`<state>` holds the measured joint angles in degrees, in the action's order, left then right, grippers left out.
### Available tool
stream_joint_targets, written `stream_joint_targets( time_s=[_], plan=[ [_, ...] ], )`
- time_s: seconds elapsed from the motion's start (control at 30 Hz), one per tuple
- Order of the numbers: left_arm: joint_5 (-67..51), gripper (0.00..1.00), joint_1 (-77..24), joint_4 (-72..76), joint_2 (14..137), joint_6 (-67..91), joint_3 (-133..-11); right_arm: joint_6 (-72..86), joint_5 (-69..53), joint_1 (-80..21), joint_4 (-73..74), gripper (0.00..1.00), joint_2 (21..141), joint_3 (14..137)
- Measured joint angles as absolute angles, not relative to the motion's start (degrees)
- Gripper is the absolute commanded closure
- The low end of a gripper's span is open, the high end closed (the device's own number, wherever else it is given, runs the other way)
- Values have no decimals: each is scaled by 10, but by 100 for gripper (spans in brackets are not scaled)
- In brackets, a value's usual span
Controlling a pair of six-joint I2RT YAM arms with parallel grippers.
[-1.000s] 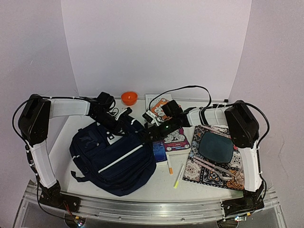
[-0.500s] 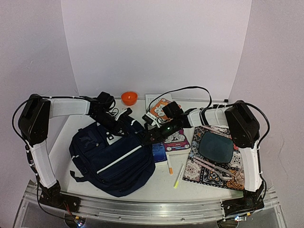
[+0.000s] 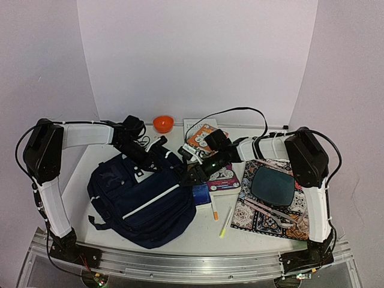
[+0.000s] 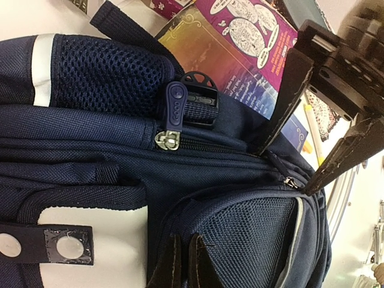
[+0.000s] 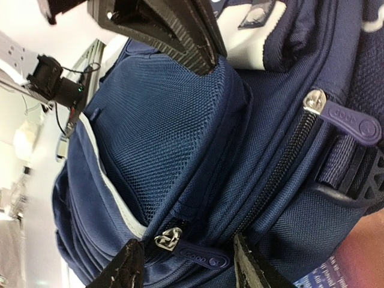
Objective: Pack the student bag
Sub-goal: Unzip the second largest pocket of the student bag.
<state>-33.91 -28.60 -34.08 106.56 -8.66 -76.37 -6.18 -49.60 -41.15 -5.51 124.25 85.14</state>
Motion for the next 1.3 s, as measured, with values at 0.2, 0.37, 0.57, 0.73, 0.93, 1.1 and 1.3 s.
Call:
stream_joint_targets(
  time_s=[0.2, 0.37, 0.57, 0.73, 0.93, 1.1, 1.3],
  plan=[
    [-344, 100, -286, -347, 1066, -94, -767, -146, -454, -415, -69, 50, 1219, 824],
    [-345, 100, -286, -350, 1066, -100, -769, -223, -424, -418, -101, 53, 1192, 780],
    [-349, 100, -286, -361, 1066, -106, -776, -287, -397, -425, -123, 57, 1185, 769],
    [-350, 100, -285, -362, 1069, -106, -777, -313, -381, -434, -127, 66, 1185, 769],
    [-354, 100, -283, -367, 1070, -106, -779, -324, -364, -444, -150, 75, 1185, 769],
    [-354, 100, -281, -371, 1070, -106, -780, -331, -349, -451, -163, 85, 1185, 769],
    [-344, 100, -280, -372, 1070, -106, -780, -334, -330, -453, -173, 100, 1185, 765]
  ],
)
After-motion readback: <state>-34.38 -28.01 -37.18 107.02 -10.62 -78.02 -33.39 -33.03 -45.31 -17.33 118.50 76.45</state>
